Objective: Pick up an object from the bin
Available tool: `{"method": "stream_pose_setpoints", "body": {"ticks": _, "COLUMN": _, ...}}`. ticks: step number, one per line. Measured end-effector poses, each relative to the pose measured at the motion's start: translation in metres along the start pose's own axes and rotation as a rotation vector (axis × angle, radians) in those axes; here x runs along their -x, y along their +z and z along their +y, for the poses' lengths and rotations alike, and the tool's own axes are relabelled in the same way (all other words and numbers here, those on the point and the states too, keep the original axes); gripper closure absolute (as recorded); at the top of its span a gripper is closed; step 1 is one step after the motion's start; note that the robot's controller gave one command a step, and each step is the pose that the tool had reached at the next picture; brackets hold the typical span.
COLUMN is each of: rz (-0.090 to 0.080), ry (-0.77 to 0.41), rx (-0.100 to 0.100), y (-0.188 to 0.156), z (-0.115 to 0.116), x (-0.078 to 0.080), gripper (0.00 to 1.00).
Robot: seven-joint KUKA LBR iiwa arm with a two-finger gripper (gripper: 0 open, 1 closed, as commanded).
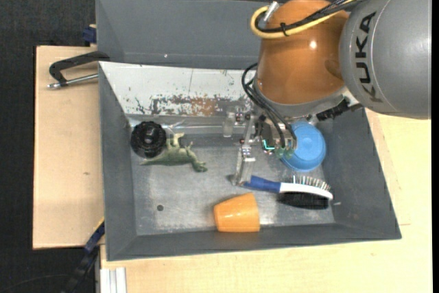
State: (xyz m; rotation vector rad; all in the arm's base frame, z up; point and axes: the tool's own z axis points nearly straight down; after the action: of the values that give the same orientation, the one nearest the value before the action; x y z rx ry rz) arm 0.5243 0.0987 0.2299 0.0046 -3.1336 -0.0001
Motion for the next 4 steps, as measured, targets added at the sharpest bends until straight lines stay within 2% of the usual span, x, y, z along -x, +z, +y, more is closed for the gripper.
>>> {"method": "stream_pose_setpoints", "body": {"ticks": 1, "rz": -0.001, "ry": -0.01, "rx": 0.001, "y": 0.123, "z": -0.054, "x": -0.009, "gripper": 0.0}}
{"method": "stream_pose_setpoints", "body": {"ticks": 2, "rz": -0.043, "ry": -0.378, "rx": 0.005, "y": 0.141, "z": -0.048, "x": -0.015, "gripper": 0.0}}
{"method": "stream_pose_setpoints", "body": {"ticks": 3, "rz": -0.035, "ry": -0.76, "rx": -0.005, "y": 0.145, "z": -0.025, "x": -0.015, "gripper": 0.0}}
{"method": "stream_pose_setpoints", "body": {"ticks": 4, "rz": -0.031, "ry": -0.715, "rx": 0.0, "y": 0.138, "z": -0.048, "x": -0.011, "gripper": 0.0}}
